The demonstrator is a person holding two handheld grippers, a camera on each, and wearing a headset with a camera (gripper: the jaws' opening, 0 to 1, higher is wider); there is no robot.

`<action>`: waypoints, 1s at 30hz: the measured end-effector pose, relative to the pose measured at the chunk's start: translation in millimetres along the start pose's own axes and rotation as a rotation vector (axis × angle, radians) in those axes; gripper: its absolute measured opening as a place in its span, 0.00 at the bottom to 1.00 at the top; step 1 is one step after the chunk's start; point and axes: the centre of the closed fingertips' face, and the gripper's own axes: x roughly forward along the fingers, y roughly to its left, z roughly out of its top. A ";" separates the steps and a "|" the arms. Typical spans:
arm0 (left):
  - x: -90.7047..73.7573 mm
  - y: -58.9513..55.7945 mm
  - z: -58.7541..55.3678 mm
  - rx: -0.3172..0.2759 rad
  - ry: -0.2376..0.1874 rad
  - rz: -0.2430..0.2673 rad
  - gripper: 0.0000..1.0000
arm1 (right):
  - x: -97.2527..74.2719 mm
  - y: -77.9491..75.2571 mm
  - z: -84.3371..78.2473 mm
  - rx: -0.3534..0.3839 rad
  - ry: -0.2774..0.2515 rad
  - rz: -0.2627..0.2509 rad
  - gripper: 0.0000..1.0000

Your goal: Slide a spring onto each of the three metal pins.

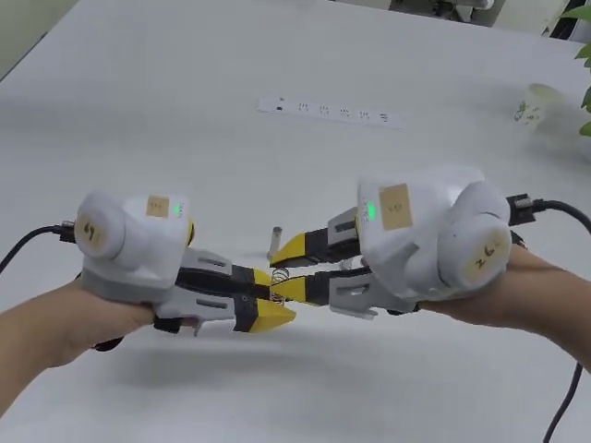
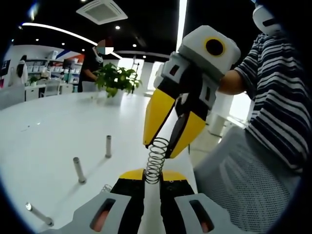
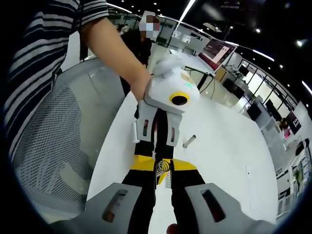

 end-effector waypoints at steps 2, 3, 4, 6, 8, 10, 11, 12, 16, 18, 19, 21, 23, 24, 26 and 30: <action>-0.3 0.2 0.0 -0.006 -0.001 0.001 0.03 | 0.2 2.0 1.0 -0.028 0.006 -0.007 0.08; -0.6 0.5 0.1 -0.007 -0.002 0.003 0.03 | 0.2 2.3 1.3 -0.033 0.005 -0.008 0.08; -0.8 0.6 0.0 -0.007 -0.002 0.003 0.03 | 0.3 2.1 1.5 -0.037 0.005 -0.010 0.08; -1.3 1.1 0.3 -0.005 -0.002 0.007 0.03 | -0.1 0.9 1.8 -0.042 0.005 -0.015 0.08; -2.1 1.6 1.7 -0.008 -0.007 0.011 0.03 | -0.7 -0.1 2.7 -0.054 0.007 -0.024 0.08; -3.0 1.4 3.0 -0.010 -0.009 0.014 0.04 | -1.1 -0.1 3.9 -0.069 0.009 -0.030 0.08; -3.3 1.4 3.0 -0.010 -0.008 0.015 0.04 | -1.1 -0.2 4.1 -0.070 0.009 -0.031 0.08; -3.8 1.4 3.0 -0.012 -0.009 0.017 0.04 | -1.1 -0.6 4.3 -0.069 0.008 -0.032 0.08; -6.6 2.4 3.1 -0.020 -0.009 0.027 0.05 | -1.2 -1.7 4.4 -0.037 -0.005 -0.038 0.08; -7.7 3.0 2.9 -0.020 -0.008 0.032 0.07 | -1.5 -2.8 4.4 -0.023 -0.011 -0.040 0.08; -8.7 3.7 2.1 -0.024 -0.004 0.037 0.08 | -1.6 -3.2 4.3 -0.020 -0.012 -0.042 0.08; -10.4 5.3 0.7 -0.022 0.001 0.048 0.10 | -1.8 -4.1 4.3 -0.020 -0.013 -0.045 0.08; -11.9 6.2 -0.6 -0.025 0.006 0.054 0.12 | -1.9 -4.5 4.2 -0.024 -0.009 -0.045 0.08; -12.6 7.1 -1.1 -0.023 0.008 0.060 0.14 | -1.8 -4.6 4.0 -0.026 -0.008 -0.045 0.08; -14.4 8.4 -2.1 -0.023 0.012 0.071 0.17 | -1.3 -4.7 2.8 -0.028 -0.003 -0.043 0.08; -19.5 10.4 -3.7 -0.026 0.018 0.083 0.20 | -0.9 -5.8 -1.0 -0.030 0.007 -0.047 0.08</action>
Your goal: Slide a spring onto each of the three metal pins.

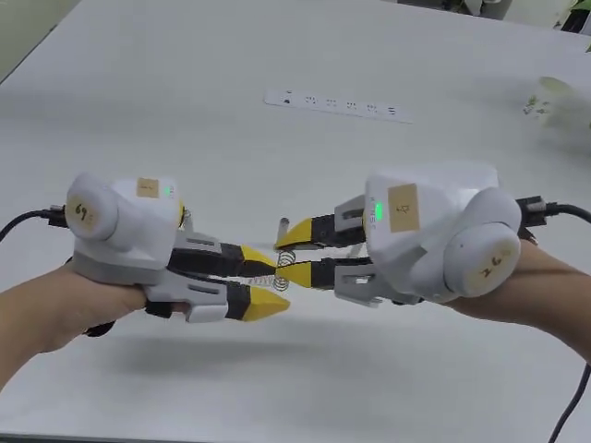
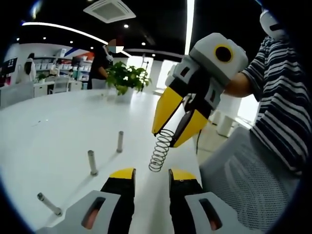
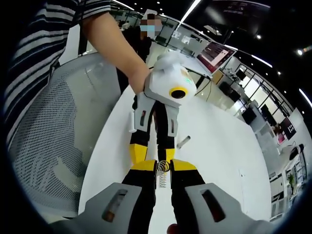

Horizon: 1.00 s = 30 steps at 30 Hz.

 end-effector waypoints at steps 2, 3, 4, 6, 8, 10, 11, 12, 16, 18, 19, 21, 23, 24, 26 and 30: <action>-3.4 1.8 -1.9 -0.005 0.006 0.008 0.22 | -0.1 -0.4 -1.5 0.000 0.004 -0.002 0.08; -5.1 2.8 -2.9 -0.003 0.009 0.014 0.23 | -0.2 -0.7 -1.9 -0.001 0.005 -0.003 0.08; -7.9 3.7 -4.4 -0.003 0.013 0.018 0.24 | -0.5 -1.2 -2.1 0.000 0.005 -0.005 0.08; -13.5 5.8 -6.5 -0.007 0.018 0.029 0.26 | -1.2 -2.8 -2.6 0.002 0.005 -0.011 0.08; -18.4 8.4 -7.9 -0.009 0.020 0.041 0.29 | -1.5 -4.9 -4.2 0.002 0.007 -0.016 0.08; -24.4 11.7 -9.4 -0.019 0.020 0.057 0.32 | -1.5 -6.5 -5.3 0.003 0.010 -0.021 0.08; -28.1 14.2 -10.1 -0.019 0.019 0.071 0.34 | -1.6 -7.1 -5.6 0.004 0.011 -0.022 0.08; -30.4 15.5 -10.6 -0.022 0.019 0.077 0.36 | -1.6 -7.8 -6.0 0.003 0.012 -0.025 0.08; -43.5 22.3 -13.9 -0.035 0.018 0.114 0.45 | -1.5 -9.2 -8.8 -0.001 0.021 -0.030 0.08; -51.0 28.6 -15.7 -0.043 0.016 0.151 0.53 | -2.1 -9.9 -10.2 0.004 0.022 -0.033 0.08; -54.3 32.3 -16.1 -0.041 0.014 0.174 0.58 | -2.5 -10.2 -11.0 0.007 0.023 -0.034 0.08; -61.3 35.1 -17.9 -0.048 0.014 0.189 0.65 | -3.1 -11.1 -13.4 0.006 0.028 -0.038 0.08; -67.8 37.4 -18.6 -0.049 0.013 0.203 0.65 | -3.3 -11.5 -15.5 0.006 0.033 -0.040 0.08; -70.8 38.8 -19.2 -0.053 0.014 0.211 0.66 | -3.2 -11.9 -16.5 0.005 0.035 -0.042 0.08; -74.0 40.9 -19.1 -0.051 0.012 0.223 0.68 | -3.5 -12.3 -17.4 0.005 0.038 -0.044 0.08; -83.3 45.4 -20.0 -0.056 0.006 0.251 0.72 | -5.0 -12.7 -18.4 0.007 0.037 -0.051 0.08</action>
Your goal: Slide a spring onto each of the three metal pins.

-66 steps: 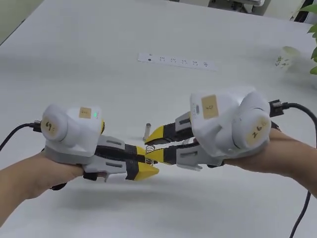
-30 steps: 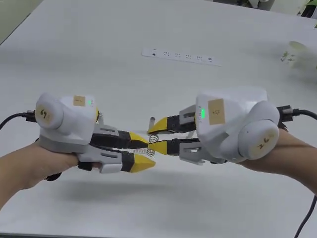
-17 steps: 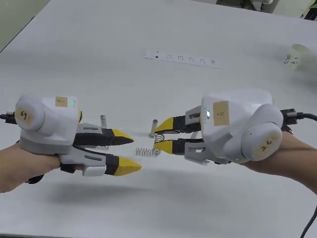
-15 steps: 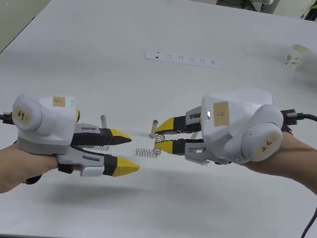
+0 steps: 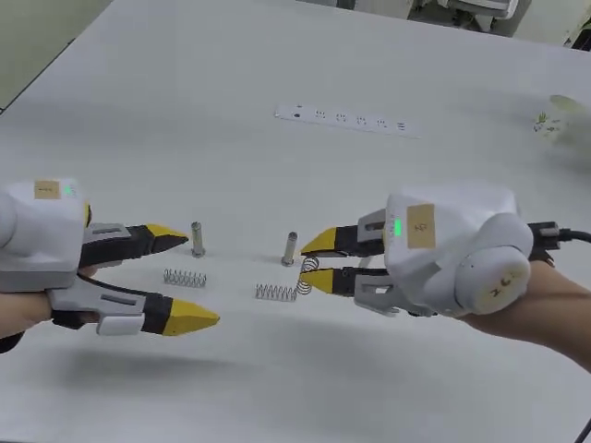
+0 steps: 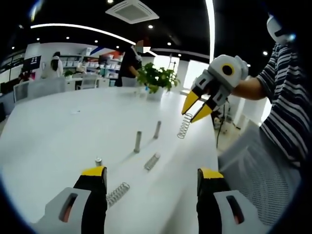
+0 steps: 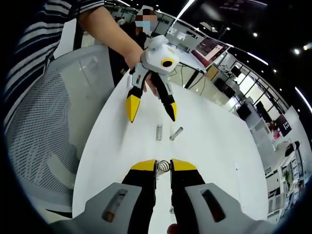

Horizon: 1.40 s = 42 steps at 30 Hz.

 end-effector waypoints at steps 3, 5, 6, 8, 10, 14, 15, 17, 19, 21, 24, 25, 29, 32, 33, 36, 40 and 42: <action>-6.0 4.0 -4.0 -0.007 0.004 0.012 0.77 | -1.4 -1.0 -2.6 0.008 0.000 -0.006 0.08; -9.8 7.3 -7.3 0.000 0.010 0.030 0.81 | -2.9 -2.5 -4.8 0.023 -0.001 -0.011 0.08; -11.4 7.9 -7.7 -0.004 0.005 0.033 0.84 | -3.4 -3.0 -5.7 0.029 -0.002 -0.012 0.08; -14.1 9.3 -7.4 -0.017 -0.011 0.043 0.95 | -4.7 -4.5 -8.4 0.043 -0.003 -0.019 0.08; -16.1 10.2 -8.8 -0.019 -0.007 0.048 0.98 | -5.2 -5.3 -12.0 0.052 0.001 -0.022 0.08; -18.3 12.1 -10.9 -0.020 0.000 0.056 0.98 | -6.2 -6.1 -17.5 0.058 0.014 -0.028 0.08; -18.5 12.6 -10.7 -0.023 -0.002 0.057 0.98 | -6.5 -6.1 -18.0 0.058 0.015 -0.029 0.08; -18.9 13.1 -10.2 -0.024 -0.007 0.062 0.98 | -6.7 -5.8 -19.3 0.060 0.017 -0.030 0.08; -18.8 12.9 -10.3 -0.027 -0.007 0.062 0.98 | -7.5 -6.3 -22.2 0.065 0.020 -0.033 0.08; -18.9 13.1 -10.7 -0.025 -0.006 0.064 0.98 | -9.0 -7.8 -29.8 0.076 0.032 -0.037 0.08; -19.9 13.7 -10.4 -0.027 -0.008 0.066 0.98 | -12.5 -11.6 -39.0 0.087 0.047 -0.048 0.08; -21.0 14.1 -10.0 -0.027 -0.010 0.067 0.98 | -13.9 -13.6 -42.0 0.092 0.051 -0.054 0.08; -24.4 15.7 -8.7 -0.026 -0.013 0.070 0.98 | -20.8 -27.4 -57.7 0.113 0.081 -0.092 0.08; -26.7 17.3 -8.6 -0.026 -0.013 0.074 0.98 | -26.1 -38.3 -67.7 0.126 0.099 -0.124 0.08; -27.2 18.0 -8.5 -0.026 -0.012 0.075 0.98 | -27.6 -41.1 -69.9 0.130 0.103 -0.133 0.08; -30.4 20.2 -7.4 -0.023 -0.015 0.082 0.98 | -31.9 -49.9 -77.0 0.150 0.115 -0.162 0.08; -33.7 22.7 -6.0 -0.017 -0.016 0.087 0.98 | -33.6 -55.9 -84.7 0.161 0.132 -0.183 0.08; -35.0 23.5 -5.6 -0.015 -0.015 0.090 0.98 | -34.3 -58.4 -86.2 0.164 0.136 -0.196 0.08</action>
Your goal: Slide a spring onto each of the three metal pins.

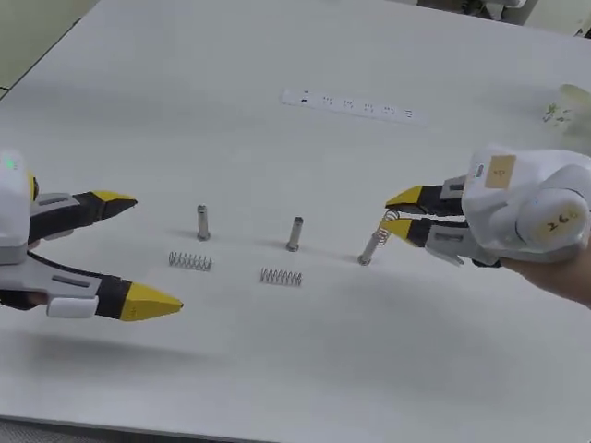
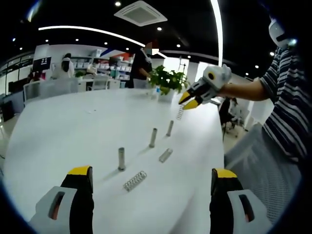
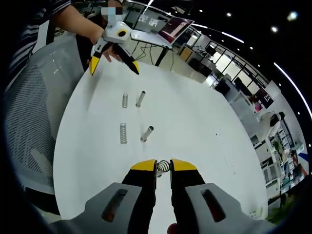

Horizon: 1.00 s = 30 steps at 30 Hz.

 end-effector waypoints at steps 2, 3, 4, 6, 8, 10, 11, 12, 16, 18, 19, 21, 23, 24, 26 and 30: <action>-1.1 0.9 0.1 -0.001 0.000 0.001 0.98 | 0.2 -2.2 -0.4 0.010 0.000 -0.007 0.08; -1.6 1.1 -0.1 -0.002 0.001 0.001 0.98 | 0.7 -3.8 -0.8 0.014 0.001 -0.013 0.08; -2.1 1.4 -0.4 0.000 0.003 0.002 0.98 | 1.1 -5.3 -1.4 0.018 0.004 -0.017 0.08; -3.2 1.5 -0.7 0.000 0.004 0.001 0.98 | 1.9 -8.1 -2.4 0.023 0.007 -0.025 0.08; -4.3 2.4 -1.2 0.001 0.006 0.005 0.98 | 2.9 -11.9 -4.4 0.032 0.009 -0.030 0.08; -5.6 3.3 -1.6 0.000 0.008 0.007 0.98 | 4.4 -14.7 -6.8 0.039 0.013 -0.034 0.08; -6.0 3.7 -1.8 -0.003 0.007 0.009 0.98 | 4.9 -15.3 -7.7 0.043 0.014 -0.036 0.08; -6.5 3.9 -2.0 -0.004 0.006 0.011 0.98 | 5.7 -15.8 -8.4 0.049 0.014 -0.036 0.08; -7.4 4.4 -2.4 -0.007 0.007 0.015 0.98 | 8.9 -15.7 -10.7 0.067 0.015 -0.035 0.08; -7.6 5.1 -3.0 -0.008 0.007 0.017 0.98 | 10.2 -15.3 -11.5 0.069 0.017 -0.033 0.08; -7.7 5.9 -3.5 -0.009 0.008 0.018 0.98 | 10.6 -15.0 -11.6 0.070 0.017 -0.033 0.08; -8.0 6.5 -4.1 -0.011 0.007 0.019 0.98 | 12.6 -15.4 -12.1 0.075 0.014 -0.030 0.08; -8.4 7.2 -4.5 -0.013 0.006 0.022 0.98 | 13.1 -15.7 -11.7 0.076 0.012 -0.030 0.08; -8.5 7.4 -4.8 -0.014 0.007 0.022 0.98 | 13.3 -15.5 -11.7 0.078 0.012 -0.029 0.08; -8.5 7.5 -5.1 -0.014 0.008 0.023 0.98 | 14.3 -16.1 -12.1 0.075 0.013 -0.029 0.08; -8.2 7.8 -5.2 -0.017 0.007 0.025 0.98 | 15.2 -15.1 -12.2 0.079 0.013 -0.025 0.08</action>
